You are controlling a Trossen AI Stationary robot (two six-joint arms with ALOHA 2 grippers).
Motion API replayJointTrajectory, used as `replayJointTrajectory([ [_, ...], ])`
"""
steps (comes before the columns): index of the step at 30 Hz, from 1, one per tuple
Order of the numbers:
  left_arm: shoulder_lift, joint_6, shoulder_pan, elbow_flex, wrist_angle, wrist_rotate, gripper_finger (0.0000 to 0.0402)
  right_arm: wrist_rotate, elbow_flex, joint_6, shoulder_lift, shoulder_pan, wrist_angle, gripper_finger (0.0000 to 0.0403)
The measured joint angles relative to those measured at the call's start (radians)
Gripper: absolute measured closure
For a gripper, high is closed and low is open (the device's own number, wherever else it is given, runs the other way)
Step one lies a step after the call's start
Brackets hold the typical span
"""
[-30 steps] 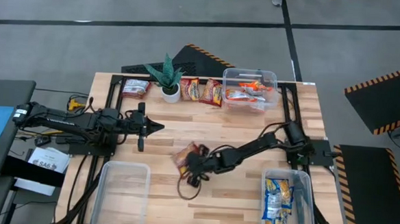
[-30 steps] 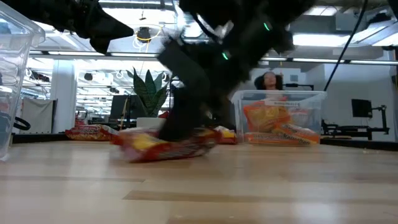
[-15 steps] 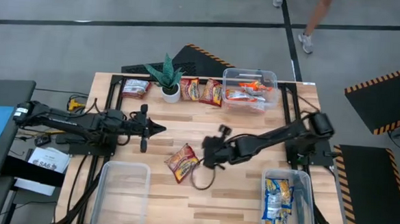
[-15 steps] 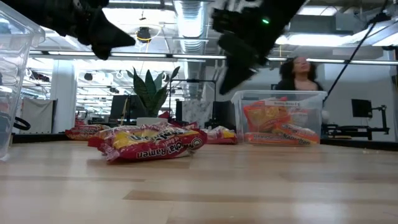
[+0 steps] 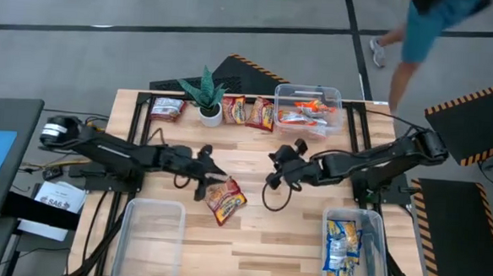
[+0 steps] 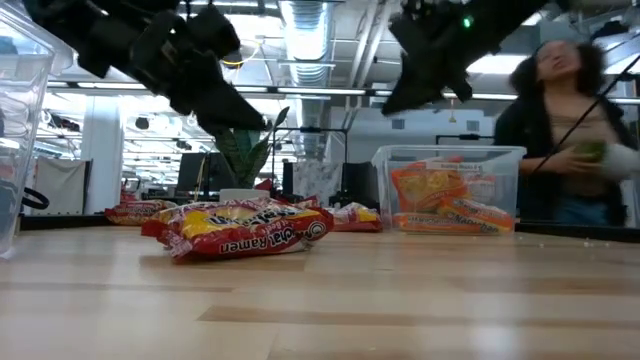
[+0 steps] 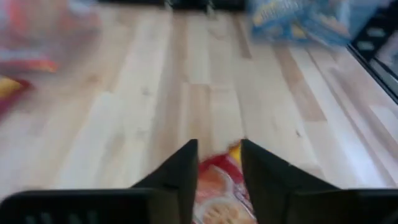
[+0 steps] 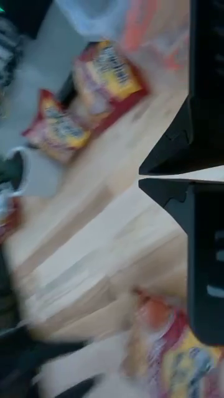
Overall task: Sort Maruchan noodles
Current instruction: Put the red noodle pack into the left bottom transparent bin
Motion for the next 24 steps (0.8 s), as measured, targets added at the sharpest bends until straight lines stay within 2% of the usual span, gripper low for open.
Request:
replayJointTrajectory([
  [3,0.102,-0.033,0.0,0.05,-0.003,0.054,0.0252,-0.001,0.0,-0.035,-0.014,-0.012,0.041,0.0359],
  [7,0.204,-0.052,0.001,0.102,-0.049,0.056,0.0205,-0.003,0.0,-0.037,-0.02,-0.031,0.012,0.0359],
  [11,0.274,-0.062,0.002,0.159,-0.107,0.054,0.0175,-0.004,0.0,-0.037,-0.015,-0.035,0.013,0.0359],
  [15,0.333,-0.066,0.003,0.192,-0.126,0.038,0.0162,-0.005,0.0,-0.037,-0.015,-0.038,0.007,0.0359],
  [24,0.41,-0.08,0.024,0.221,-0.204,0.027,0.0161,-0.005,0.0,-0.037,-0.015,-0.038,0.006,0.0359],
])
